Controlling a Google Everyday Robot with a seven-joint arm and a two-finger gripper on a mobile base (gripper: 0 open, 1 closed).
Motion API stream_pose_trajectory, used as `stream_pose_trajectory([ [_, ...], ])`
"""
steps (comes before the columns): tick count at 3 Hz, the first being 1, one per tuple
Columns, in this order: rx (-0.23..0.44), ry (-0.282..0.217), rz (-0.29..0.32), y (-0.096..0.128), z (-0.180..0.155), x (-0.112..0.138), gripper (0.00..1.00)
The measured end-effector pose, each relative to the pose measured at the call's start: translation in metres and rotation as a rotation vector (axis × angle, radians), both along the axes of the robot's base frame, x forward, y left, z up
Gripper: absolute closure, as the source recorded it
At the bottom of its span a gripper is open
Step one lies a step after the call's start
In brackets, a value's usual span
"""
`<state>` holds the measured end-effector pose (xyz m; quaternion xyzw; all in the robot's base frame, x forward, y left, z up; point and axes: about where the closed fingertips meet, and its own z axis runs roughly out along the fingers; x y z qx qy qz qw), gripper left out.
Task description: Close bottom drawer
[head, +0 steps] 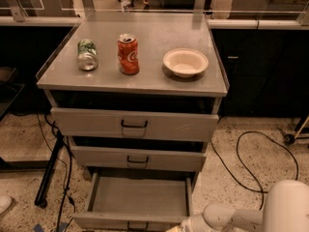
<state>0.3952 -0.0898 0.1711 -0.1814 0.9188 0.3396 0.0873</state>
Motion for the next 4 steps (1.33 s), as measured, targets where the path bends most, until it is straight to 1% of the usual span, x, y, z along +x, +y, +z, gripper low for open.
stream_pose_trajectory([
  [1,0.0,0.0,0.0,0.0001,0.0,-0.0001,0.0],
  [2,0.0,0.0,0.0,0.0001,-0.0001,-0.0001,0.0],
  [3,0.0,0.0,0.0,0.0001,-0.0001,-0.0001,0.19],
  [4,0.0,0.0,0.0,0.0001,-0.0001,-0.0001,0.41],
])
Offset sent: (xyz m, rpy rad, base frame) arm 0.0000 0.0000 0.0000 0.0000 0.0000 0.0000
